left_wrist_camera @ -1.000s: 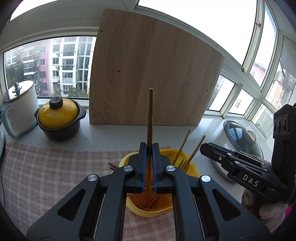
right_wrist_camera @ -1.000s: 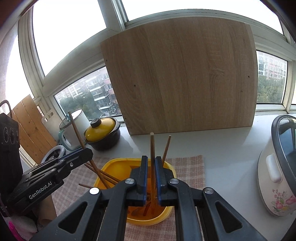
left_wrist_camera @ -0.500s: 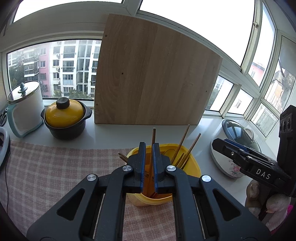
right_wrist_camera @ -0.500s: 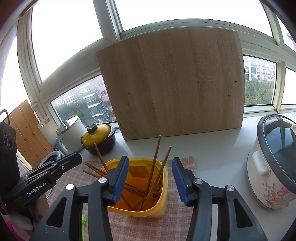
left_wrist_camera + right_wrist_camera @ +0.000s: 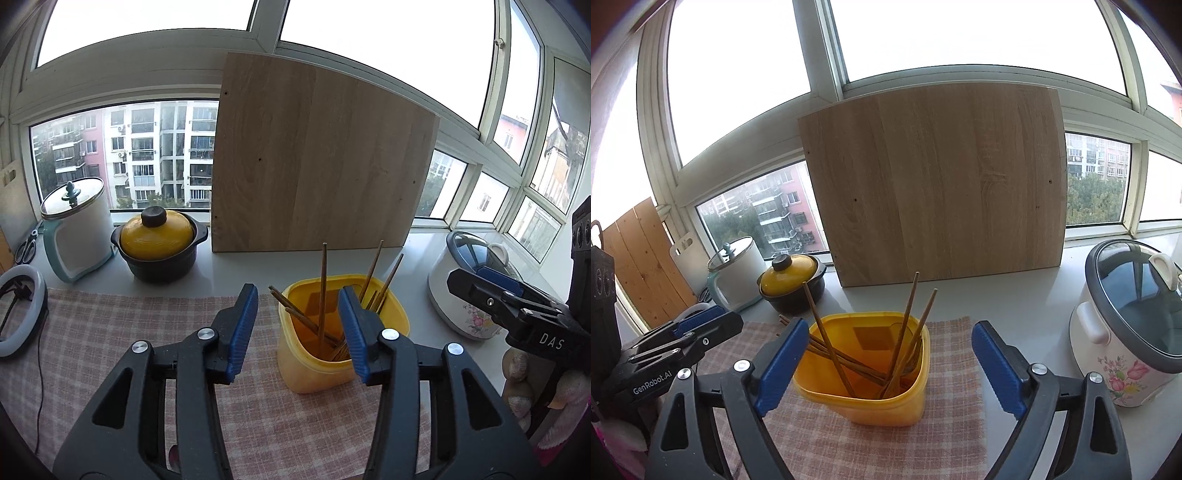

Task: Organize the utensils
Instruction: 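Withdraw both open tools from the container toward the spoons on the cloth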

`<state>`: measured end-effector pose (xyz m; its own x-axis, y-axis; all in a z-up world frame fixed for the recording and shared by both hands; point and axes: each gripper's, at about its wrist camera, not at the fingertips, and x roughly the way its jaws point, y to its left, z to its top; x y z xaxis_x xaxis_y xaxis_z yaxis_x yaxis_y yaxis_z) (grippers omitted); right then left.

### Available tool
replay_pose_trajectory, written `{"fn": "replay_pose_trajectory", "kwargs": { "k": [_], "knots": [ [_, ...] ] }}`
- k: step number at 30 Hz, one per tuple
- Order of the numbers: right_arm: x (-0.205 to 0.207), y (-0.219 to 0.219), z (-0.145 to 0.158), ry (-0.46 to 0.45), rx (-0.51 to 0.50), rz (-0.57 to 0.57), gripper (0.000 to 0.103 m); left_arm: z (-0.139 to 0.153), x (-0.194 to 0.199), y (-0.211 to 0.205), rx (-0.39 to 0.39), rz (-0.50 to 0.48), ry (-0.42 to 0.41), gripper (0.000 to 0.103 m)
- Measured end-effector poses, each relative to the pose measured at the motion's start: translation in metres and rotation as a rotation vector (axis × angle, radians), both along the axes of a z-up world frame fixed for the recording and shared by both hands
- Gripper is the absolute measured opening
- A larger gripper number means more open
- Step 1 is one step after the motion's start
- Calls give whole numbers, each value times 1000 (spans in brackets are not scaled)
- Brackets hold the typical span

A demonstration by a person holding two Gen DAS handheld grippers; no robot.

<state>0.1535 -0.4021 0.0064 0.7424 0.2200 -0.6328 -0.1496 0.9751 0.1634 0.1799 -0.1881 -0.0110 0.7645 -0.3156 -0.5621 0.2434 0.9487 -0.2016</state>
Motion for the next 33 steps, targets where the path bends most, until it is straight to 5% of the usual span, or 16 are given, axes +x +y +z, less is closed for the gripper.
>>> {"fn": "replay_pose_trajectory", "kwargs": {
  "k": [2, 7, 16, 20, 33],
  "knots": [
    [-5, 3, 2, -11, -6, 2, 103, 0, -5, 4, 10, 4, -4, 46],
    [-17, 10, 3, -30, -32, -4, 103, 1, -17, 18, 15, 25, -6, 59],
    [-34, 14, -1, -30, -43, 10, 103, -8, -35, 38, 72, 55, 16, 61],
    [-41, 17, -6, -17, -52, 28, 103, -18, -46, 48, 97, 78, 35, 76],
    [-66, 24, -29, 35, -66, 100, 103, -77, -68, 110, 102, 177, 212, 76]
  ]
}}
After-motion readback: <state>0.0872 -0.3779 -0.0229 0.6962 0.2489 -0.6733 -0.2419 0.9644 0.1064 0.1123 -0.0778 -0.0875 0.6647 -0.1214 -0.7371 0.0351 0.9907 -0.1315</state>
